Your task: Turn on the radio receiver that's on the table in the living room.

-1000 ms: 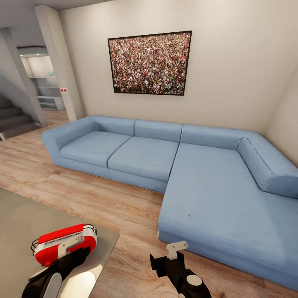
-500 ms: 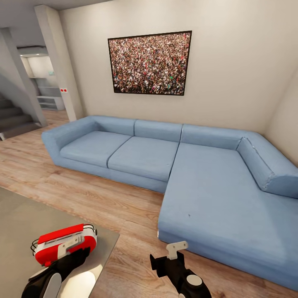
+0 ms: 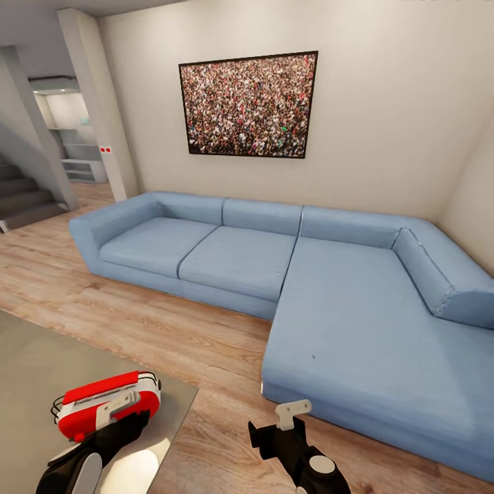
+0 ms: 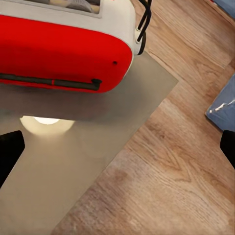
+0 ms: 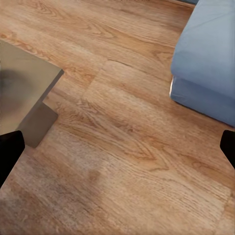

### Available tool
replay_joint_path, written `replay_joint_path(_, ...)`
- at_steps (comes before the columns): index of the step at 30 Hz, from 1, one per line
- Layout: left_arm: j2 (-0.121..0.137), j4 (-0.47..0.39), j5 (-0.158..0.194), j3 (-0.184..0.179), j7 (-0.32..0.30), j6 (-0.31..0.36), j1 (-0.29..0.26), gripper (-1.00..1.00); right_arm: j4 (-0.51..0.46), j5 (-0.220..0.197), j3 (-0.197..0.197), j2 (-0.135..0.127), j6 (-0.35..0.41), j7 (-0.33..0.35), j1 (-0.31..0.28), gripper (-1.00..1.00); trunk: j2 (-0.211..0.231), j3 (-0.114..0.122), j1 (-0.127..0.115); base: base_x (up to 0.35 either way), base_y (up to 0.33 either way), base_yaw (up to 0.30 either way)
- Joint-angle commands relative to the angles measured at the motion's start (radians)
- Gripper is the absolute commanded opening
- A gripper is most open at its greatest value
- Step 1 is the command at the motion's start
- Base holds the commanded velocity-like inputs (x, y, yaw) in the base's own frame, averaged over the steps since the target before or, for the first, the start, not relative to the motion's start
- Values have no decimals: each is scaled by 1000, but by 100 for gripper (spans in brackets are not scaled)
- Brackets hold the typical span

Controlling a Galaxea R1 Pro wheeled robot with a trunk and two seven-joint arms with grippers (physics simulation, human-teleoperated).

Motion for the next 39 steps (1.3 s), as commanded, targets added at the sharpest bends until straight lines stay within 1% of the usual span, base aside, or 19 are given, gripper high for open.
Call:
replay_joint_path(1, 0, 0, 0, 0, 0, 0, 0, 100, 0, 0, 0, 0, 0, 0, 0, 100, 7, 3, -4, 0, 0, 0)
replay_joint_path(5, 1, 1, -4, 1, 0, 2, 0, 100, 0, 1, 0, 0, 0, 0, 0, 100, 35, 16, -19, 0, 0, 0)
replay_joint_path(39, 0, 0, -3, 1, 0, 4, 0, 100, -1, 1, 1, 0, 0, 0, 0, 100, 273, 122, -149, 0, 0, 0)
